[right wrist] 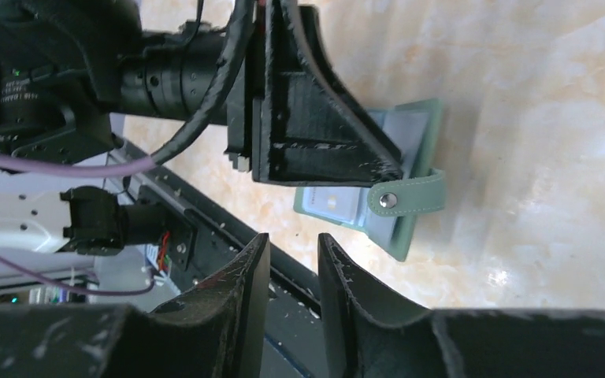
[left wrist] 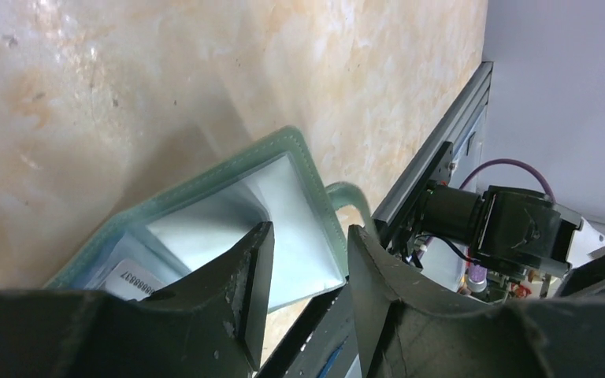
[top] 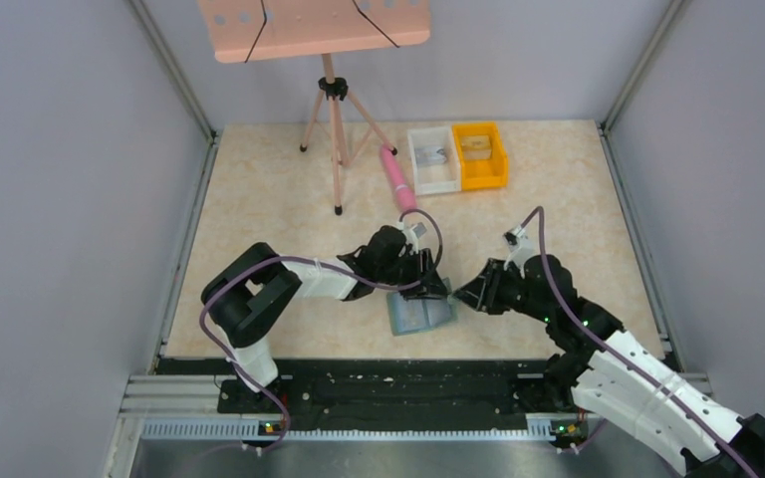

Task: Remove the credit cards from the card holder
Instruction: Open the card holder at the center of the board, then remove the credit card from the card holder.

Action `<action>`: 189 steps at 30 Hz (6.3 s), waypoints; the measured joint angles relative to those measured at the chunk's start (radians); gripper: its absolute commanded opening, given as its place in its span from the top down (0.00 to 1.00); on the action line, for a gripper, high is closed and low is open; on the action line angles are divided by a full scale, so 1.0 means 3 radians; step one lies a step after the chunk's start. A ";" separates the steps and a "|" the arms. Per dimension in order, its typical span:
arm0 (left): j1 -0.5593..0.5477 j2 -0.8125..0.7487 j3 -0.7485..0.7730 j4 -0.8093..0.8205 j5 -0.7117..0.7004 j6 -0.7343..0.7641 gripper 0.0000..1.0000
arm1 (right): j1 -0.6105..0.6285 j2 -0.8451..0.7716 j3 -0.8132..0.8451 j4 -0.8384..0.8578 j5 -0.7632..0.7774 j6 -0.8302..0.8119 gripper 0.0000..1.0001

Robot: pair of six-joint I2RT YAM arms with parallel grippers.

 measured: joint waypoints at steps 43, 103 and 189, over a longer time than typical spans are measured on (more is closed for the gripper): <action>0.0264 -0.1447 -0.0155 -0.1717 -0.1072 0.0613 0.54 | 0.0000 0.0652 -0.1324 0.1428 0.0402 0.0589 0.79; 0.0322 0.0188 0.0856 -0.1396 -0.0340 0.0674 0.69 | 0.0214 0.1773 -0.0484 0.1862 -0.0238 0.0292 0.86; 0.0427 -0.0790 -0.0763 -0.0862 -0.0384 0.0523 0.83 | 0.0022 0.2836 -0.0486 0.2944 -0.0895 0.0305 0.94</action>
